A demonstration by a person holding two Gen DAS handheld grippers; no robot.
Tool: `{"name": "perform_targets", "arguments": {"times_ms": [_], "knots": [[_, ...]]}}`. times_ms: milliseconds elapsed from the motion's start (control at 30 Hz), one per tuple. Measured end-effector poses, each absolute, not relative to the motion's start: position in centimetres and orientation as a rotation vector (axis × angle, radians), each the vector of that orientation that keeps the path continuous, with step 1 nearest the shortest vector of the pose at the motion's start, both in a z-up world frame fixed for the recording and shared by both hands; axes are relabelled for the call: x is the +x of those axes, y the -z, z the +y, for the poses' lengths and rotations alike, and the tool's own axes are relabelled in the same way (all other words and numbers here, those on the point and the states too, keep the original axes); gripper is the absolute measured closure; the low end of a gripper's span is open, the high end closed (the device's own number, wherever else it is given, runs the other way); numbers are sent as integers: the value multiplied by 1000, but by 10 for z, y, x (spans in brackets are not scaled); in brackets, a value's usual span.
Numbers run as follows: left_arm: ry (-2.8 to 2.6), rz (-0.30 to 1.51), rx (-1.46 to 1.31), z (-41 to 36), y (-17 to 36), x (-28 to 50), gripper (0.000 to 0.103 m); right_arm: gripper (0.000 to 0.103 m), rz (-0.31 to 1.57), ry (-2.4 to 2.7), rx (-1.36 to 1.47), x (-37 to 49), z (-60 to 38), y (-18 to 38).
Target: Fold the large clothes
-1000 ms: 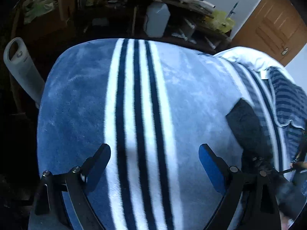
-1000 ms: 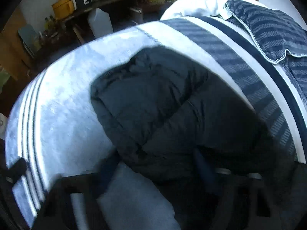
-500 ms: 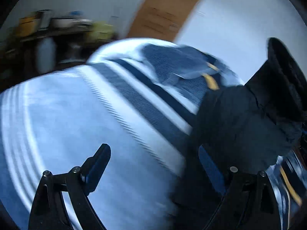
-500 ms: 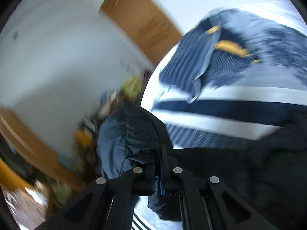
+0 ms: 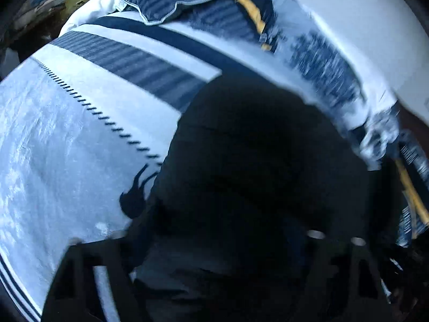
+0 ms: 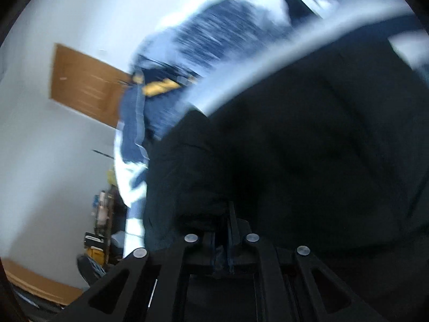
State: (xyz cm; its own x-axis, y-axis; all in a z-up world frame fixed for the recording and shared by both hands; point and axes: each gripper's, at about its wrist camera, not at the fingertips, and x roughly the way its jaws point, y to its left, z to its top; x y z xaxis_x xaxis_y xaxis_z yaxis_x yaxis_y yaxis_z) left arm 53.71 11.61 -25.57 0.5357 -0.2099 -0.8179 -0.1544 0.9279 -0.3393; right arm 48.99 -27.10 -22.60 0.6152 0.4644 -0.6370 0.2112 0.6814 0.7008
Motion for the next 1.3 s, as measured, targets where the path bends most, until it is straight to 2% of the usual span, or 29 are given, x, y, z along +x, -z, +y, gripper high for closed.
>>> {"name": "perform_targets", "arguments": {"times_ms": [67, 100, 133, 167, 233, 433, 500, 600, 667, 767, 833, 900, 1033, 1100, 1267, 1300], "knots": [[27, 1011, -360, 112, 255, 534, 36, 86, 929, -161, 792, 474, -275, 230], [25, 1004, -345, 111, 254, 533, 40, 63, 929, -131, 726, 463, -273, 224], [26, 999, -329, 110, 253, 533, 45, 30, 920, -99, 666, 457, -271, 218], [29, 990, -309, 108, 252, 532, 48, 23, 884, -83, 613, 448, -268, 209], [25, 971, -290, 104, 249, 530, 63, 23, 853, -92, 498, 439, -256, 193], [44, 936, -294, 109, 245, 531, 88, 23, 827, -26, 116, 437, -187, 179], [48, 926, -285, 108, 244, 531, 93, 23, 834, 6, -77, 442, -154, 185], [46, 915, -265, 106, 242, 533, 96, 23, 867, 106, -269, 457, -143, 207], [49, 916, -263, 107, 241, 534, 97, 23, 893, 162, -228, 467, -166, 215], [51, 913, -269, 109, 240, 532, 97, 34, 909, 148, 35, 468, -219, 206], [47, 901, -281, 111, 237, 531, 99, 84, 932, 140, 156, 467, -245, 201], [54, 857, -329, 116, 229, 527, 99, 92, 881, 103, 288, 464, -268, 184], [51, 757, -338, 120, 210, 517, 98, 97, 719, -9, 447, 450, -302, 138], [65, 778, -307, 112, 215, 521, 98, 97, 690, -54, 526, 454, -316, 132], [86, 854, -299, 101, 227, 524, 92, 97, 873, 66, 417, 499, -320, 194], [73, 848, -303, 103, 224, 523, 87, 97, 900, 63, 448, 503, -326, 207]]}}
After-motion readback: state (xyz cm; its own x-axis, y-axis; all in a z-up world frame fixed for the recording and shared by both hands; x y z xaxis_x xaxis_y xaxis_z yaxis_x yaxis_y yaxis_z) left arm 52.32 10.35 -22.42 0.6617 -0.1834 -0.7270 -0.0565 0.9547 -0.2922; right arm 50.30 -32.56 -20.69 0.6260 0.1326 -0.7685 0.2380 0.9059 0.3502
